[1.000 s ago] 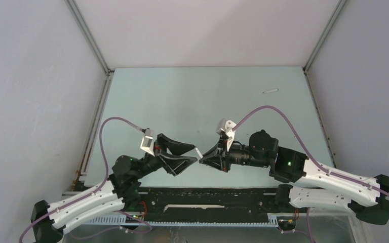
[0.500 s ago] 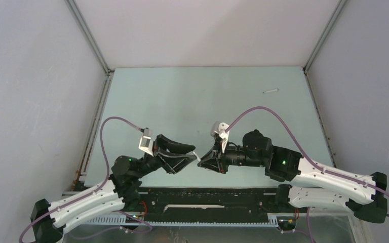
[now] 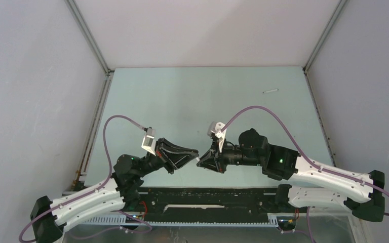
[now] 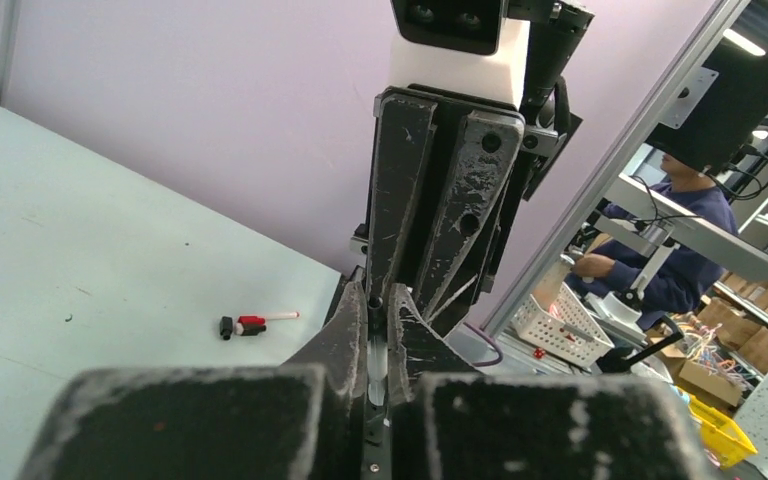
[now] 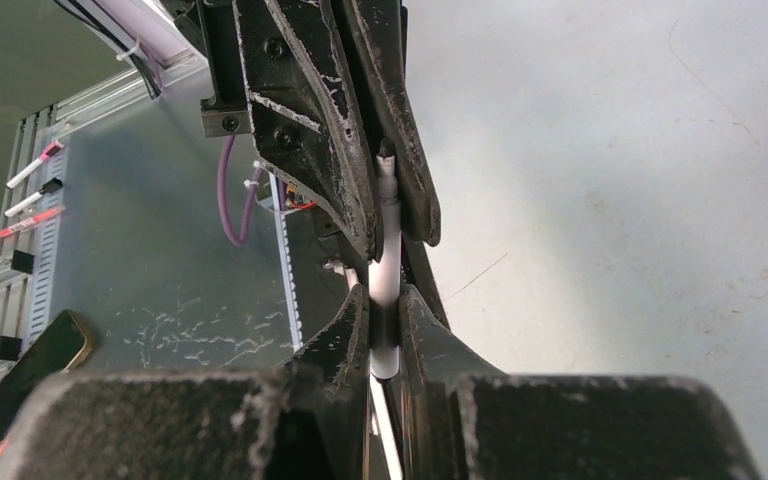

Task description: Insert the pens into the pen caps

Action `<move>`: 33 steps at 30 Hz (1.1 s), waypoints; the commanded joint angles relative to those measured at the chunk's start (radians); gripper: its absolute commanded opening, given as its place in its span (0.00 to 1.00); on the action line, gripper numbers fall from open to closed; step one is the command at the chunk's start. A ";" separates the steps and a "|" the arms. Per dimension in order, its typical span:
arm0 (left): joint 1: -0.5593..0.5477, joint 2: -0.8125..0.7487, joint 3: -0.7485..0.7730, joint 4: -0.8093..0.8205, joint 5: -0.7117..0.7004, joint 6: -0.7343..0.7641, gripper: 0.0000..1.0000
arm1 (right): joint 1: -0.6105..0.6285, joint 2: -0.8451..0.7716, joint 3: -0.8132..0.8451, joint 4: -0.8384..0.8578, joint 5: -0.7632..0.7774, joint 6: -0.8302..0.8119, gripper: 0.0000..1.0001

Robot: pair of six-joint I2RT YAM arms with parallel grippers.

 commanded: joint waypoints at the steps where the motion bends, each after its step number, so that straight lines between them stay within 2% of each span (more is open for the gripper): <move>1: -0.003 -0.006 0.053 0.054 0.024 -0.004 0.00 | 0.004 -0.015 0.049 0.031 0.006 -0.005 0.02; 3: -0.003 -0.024 0.031 0.085 0.002 -0.025 0.00 | 0.003 -0.028 0.049 0.028 0.026 -0.004 0.30; 5: -0.003 -0.043 0.015 0.103 -0.026 -0.043 0.00 | 0.003 -0.038 0.049 0.034 0.027 -0.007 0.50; 7: -0.003 -0.057 0.010 0.111 -0.043 -0.060 0.00 | 0.003 -0.046 0.047 0.047 0.022 -0.006 0.56; 21: -0.003 -0.050 0.006 0.140 -0.047 -0.090 0.00 | 0.005 -0.041 0.033 0.192 -0.016 0.005 0.51; 33: -0.003 -0.042 0.006 0.148 -0.047 -0.093 0.00 | 0.003 0.002 0.054 0.198 -0.028 0.007 0.32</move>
